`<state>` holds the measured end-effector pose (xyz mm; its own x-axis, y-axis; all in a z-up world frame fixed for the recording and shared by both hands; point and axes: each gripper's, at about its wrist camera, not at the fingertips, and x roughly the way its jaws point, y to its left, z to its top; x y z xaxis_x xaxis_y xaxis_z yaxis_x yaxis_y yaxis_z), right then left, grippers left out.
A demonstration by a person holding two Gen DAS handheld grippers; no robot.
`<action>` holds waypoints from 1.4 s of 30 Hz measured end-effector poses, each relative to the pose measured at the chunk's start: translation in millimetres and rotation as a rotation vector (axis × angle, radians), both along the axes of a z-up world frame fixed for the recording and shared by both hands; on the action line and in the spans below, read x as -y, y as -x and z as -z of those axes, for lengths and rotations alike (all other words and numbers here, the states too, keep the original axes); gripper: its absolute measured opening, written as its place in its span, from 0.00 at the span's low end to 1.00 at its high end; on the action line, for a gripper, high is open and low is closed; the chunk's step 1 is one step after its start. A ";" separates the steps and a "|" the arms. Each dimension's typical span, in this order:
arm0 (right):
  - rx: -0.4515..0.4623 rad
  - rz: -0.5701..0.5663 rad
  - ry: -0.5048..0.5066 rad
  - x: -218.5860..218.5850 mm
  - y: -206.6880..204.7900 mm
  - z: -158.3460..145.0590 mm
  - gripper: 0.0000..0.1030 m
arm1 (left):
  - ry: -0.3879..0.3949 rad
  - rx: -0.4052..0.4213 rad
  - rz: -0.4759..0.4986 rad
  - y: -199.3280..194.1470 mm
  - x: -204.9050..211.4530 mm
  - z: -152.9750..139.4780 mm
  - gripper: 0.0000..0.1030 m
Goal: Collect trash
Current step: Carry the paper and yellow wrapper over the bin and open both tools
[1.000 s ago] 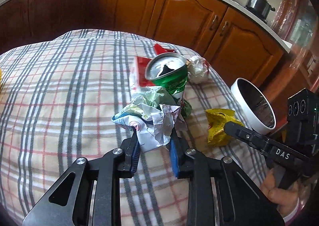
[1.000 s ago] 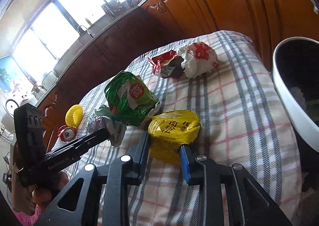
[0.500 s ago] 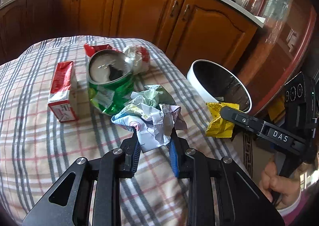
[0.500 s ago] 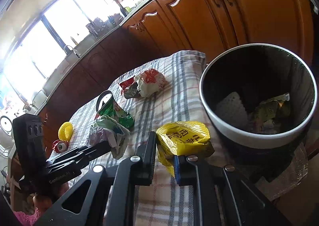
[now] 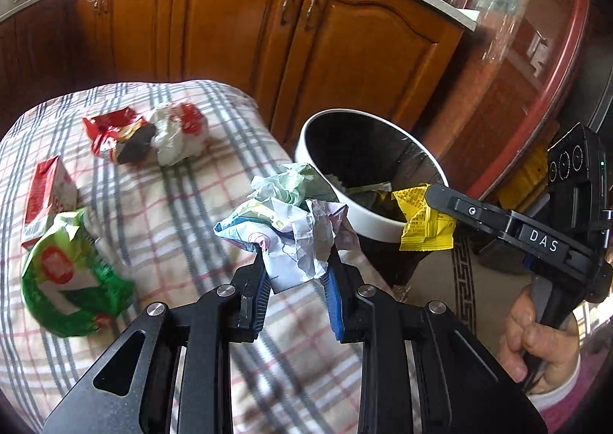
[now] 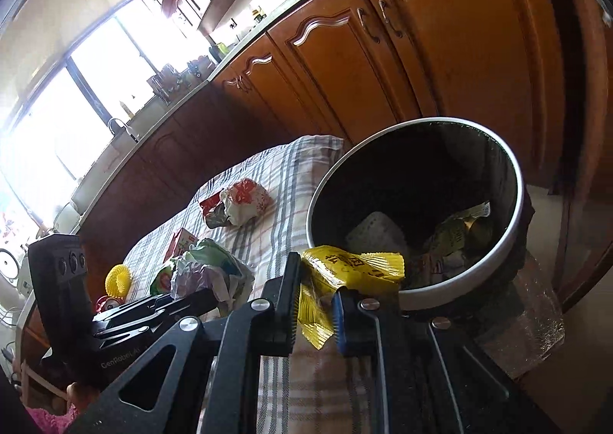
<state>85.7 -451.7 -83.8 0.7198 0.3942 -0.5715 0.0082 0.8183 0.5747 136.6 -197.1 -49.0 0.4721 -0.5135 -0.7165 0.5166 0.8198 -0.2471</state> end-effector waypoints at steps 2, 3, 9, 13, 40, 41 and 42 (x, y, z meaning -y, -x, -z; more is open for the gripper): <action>0.008 0.011 0.007 6.6 0.6 -3.6 0.14 | 0.001 0.003 0.013 -1.2 8.3 -2.1 0.23; 0.011 0.016 0.006 10.2 0.3 -4.8 0.14 | 0.002 0.005 0.018 -2.1 12.5 -3.4 0.23; 0.009 0.045 0.012 31.3 -4.1 -4.1 0.14 | 0.002 0.001 0.050 -10.4 37.8 -7.5 0.23; 0.000 0.051 0.012 41.5 -12.0 0.4 0.14 | 0.001 -0.002 0.067 -16.1 52.4 -10.7 0.23; -0.085 0.039 0.044 77.9 -57.4 19.4 0.15 | -0.087 -0.047 0.101 -55.9 109.6 3.0 0.23; -0.086 0.038 0.044 77.4 -57.9 19.4 0.15 | -0.088 -0.049 0.101 -56.5 109.8 3.5 0.23; -0.088 0.036 0.043 77.2 -58.7 19.6 0.15 | -0.090 -0.051 0.099 -57.2 109.7 4.0 0.23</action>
<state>144.5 -528.9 -103.4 0.6796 0.3421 -0.6490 0.0872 0.8407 0.5345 193.8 -306.9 -53.0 0.3840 -0.4886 -0.7835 0.5848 0.7853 -0.2032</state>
